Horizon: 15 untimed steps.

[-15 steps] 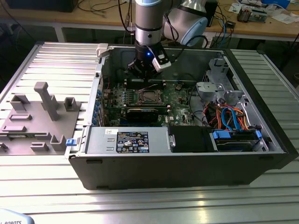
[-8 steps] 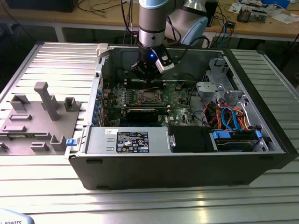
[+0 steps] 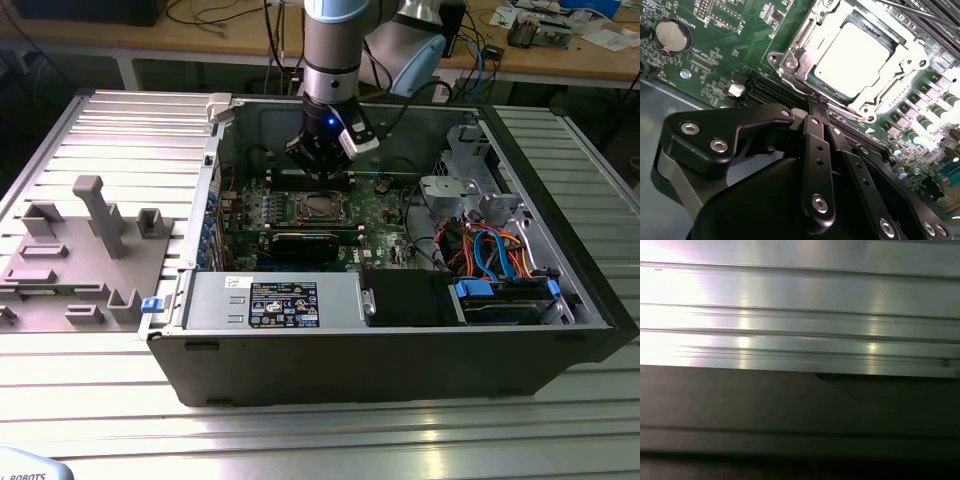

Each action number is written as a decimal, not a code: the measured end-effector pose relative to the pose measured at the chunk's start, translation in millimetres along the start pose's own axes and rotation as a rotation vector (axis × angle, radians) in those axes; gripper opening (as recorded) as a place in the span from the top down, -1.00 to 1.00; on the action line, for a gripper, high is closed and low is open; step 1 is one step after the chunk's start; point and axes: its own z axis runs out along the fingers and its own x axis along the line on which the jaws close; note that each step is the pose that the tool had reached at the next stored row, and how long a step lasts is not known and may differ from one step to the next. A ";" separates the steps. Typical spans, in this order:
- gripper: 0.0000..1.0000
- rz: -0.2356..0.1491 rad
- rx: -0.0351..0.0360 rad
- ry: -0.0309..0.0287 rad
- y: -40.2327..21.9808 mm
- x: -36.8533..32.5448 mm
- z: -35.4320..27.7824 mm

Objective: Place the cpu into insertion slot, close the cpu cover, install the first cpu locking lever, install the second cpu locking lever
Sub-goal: 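Install the first cpu locking lever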

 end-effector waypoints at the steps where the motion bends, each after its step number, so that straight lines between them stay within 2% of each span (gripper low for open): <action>1: 0.79 -0.001 0.0000 0.0000 -0.1 -2.2 0.9; 9: 0.79 -0.004 0.0008 0.0004 0.0 -6.3 4.2; 15: 0.79 -0.006 0.0008 0.0006 4.4 -6.4 3.3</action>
